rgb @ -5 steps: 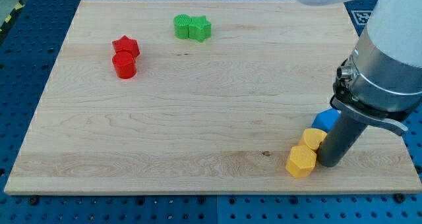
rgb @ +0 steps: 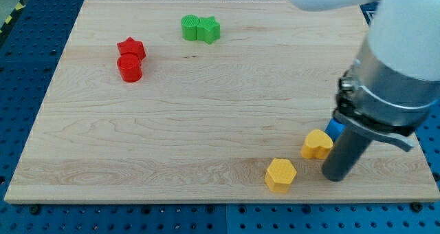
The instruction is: Move the yellow block slightly to the left
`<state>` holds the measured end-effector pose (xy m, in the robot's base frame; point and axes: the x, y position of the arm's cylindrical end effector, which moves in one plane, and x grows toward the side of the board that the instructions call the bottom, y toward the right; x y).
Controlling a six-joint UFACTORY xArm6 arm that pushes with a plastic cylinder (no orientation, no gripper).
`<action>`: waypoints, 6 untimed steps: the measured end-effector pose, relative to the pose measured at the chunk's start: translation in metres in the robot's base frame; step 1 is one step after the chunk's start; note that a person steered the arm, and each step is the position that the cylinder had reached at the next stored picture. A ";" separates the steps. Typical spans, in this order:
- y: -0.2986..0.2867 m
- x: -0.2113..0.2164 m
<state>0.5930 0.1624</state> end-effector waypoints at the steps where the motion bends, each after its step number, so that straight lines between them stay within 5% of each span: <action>1: 0.007 -0.004; 6: -0.011 -0.021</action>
